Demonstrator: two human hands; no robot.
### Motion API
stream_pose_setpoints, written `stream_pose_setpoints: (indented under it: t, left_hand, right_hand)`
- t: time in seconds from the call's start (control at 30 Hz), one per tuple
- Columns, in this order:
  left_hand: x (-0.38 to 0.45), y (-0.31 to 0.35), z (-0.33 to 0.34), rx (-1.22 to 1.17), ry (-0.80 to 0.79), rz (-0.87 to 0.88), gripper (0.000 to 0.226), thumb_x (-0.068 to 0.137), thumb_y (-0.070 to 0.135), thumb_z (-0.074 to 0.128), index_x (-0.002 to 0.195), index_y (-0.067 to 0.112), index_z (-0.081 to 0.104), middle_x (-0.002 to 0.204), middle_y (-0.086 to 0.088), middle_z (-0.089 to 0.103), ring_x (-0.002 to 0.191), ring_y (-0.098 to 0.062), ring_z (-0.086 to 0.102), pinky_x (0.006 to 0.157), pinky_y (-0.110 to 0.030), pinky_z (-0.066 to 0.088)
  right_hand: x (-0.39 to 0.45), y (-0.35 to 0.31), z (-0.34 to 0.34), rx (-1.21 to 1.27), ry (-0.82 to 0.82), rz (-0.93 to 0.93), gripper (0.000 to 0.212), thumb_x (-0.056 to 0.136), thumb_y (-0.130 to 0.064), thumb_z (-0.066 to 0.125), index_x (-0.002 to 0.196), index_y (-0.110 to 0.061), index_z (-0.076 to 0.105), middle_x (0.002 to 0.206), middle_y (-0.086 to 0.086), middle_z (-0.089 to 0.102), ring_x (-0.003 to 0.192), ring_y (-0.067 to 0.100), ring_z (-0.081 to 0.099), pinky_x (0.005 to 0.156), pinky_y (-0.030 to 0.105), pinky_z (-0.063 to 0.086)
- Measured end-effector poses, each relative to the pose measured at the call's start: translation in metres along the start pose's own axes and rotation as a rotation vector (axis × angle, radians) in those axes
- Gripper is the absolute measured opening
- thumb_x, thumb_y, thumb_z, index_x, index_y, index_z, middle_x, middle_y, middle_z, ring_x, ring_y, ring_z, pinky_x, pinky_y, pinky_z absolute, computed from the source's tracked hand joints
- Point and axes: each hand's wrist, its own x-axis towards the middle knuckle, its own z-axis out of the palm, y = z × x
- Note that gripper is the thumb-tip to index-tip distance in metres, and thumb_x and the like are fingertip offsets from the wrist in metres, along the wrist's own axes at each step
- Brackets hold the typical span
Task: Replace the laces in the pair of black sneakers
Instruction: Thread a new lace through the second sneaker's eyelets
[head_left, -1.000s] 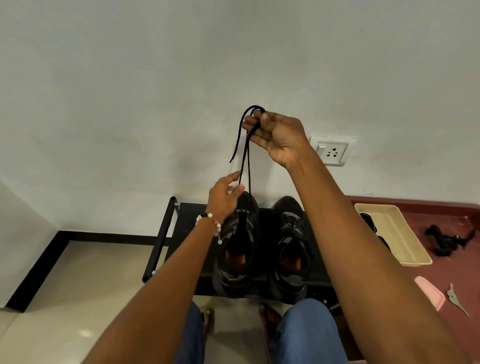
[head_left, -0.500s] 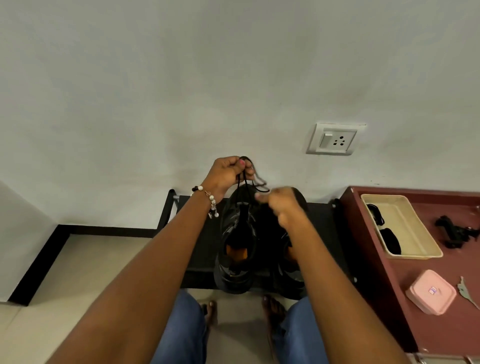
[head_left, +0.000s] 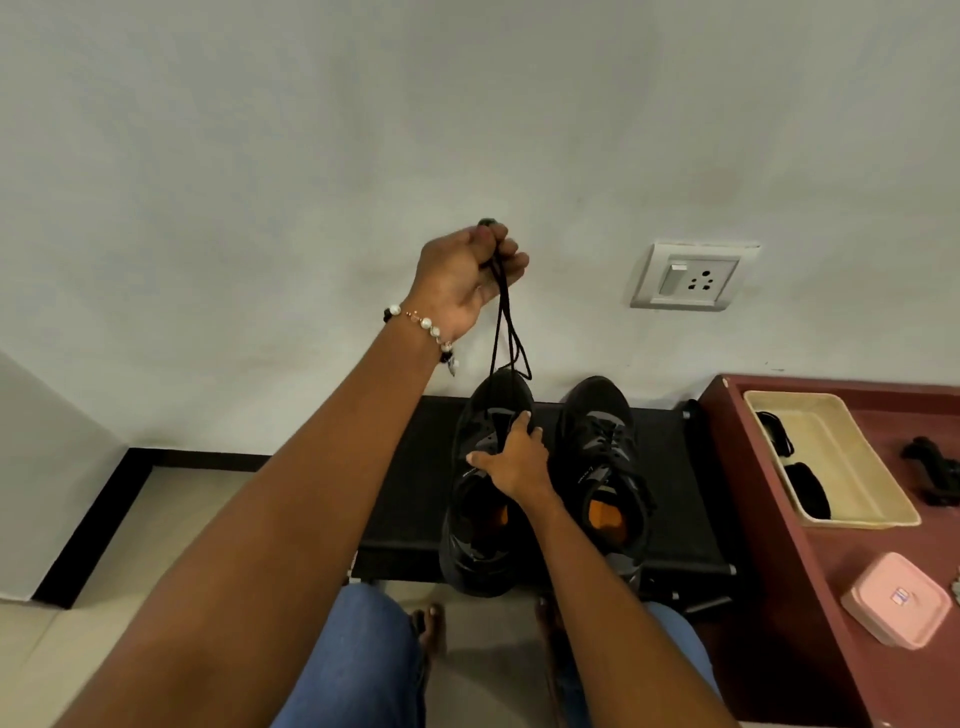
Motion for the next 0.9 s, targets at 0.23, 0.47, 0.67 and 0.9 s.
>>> stream_pose_setpoints:
  t: [0.23, 0.47, 0.67, 0.9]
  left_hand:
    - [-0.010, 0.026, 0.022, 0.053, 0.006, 0.001, 0.022, 0.098, 0.001, 0.048, 0.081, 0.002, 0.062, 0.062, -0.006, 0.062, 0.055, -0.021, 0.065, 0.076, -0.039, 0.059]
    - [-0.014, 0.031, 0.015, 0.129, 0.012, 0.046, 0.018, 0.098, 0.002, 0.050, 0.086, 0.001, 0.064, 0.060, -0.004, 0.066, 0.061, -0.023, 0.067, 0.081, -0.041, 0.059]
    - [-0.016, 0.029, 0.001, 0.268, -0.029, 0.104, 0.019, 0.100, 0.009, 0.051, 0.090, 0.002, 0.066, 0.076, -0.008, 0.070, 0.070, -0.023, 0.070, 0.079, -0.038, 0.060]
    - [-0.003, 0.019, -0.036, 0.614, 0.168, 0.204, 0.017, 0.093, 0.015, 0.063, 0.090, -0.001, 0.069, 0.085, -0.015, 0.071, 0.076, -0.024, 0.066, 0.084, -0.037, 0.056]
  right_hand:
    - [0.001, -0.002, -0.001, -0.024, 0.008, -0.004, 0.110, 0.085, -0.033, 0.074, 0.154, -0.008, -0.008, 0.159, 0.026, -0.001, 0.147, 0.044, 0.004, 0.119, 0.053, 0.014]
    - [0.006, -0.004, -0.003, -0.031, -0.007, -0.021, 0.111, 0.083, -0.033, 0.076, 0.154, -0.006, -0.004, 0.160, 0.025, -0.002, 0.146, 0.044, 0.007, 0.118, 0.053, 0.019]
    - [0.006, -0.024, -0.030, 0.271, 0.153, -0.314, 0.065, 0.073, -0.046, 0.078, 0.129, -0.022, 0.054, 0.117, -0.002, 0.065, 0.111, 0.020, 0.061, 0.098, 0.050, 0.049]
    - [-0.024, -0.073, -0.082, 0.809, 0.047, -0.473, 0.015, 0.090, -0.014, 0.068, 0.099, -0.003, 0.072, 0.071, 0.001, 0.066, 0.067, 0.011, 0.059, 0.071, 0.025, 0.052]
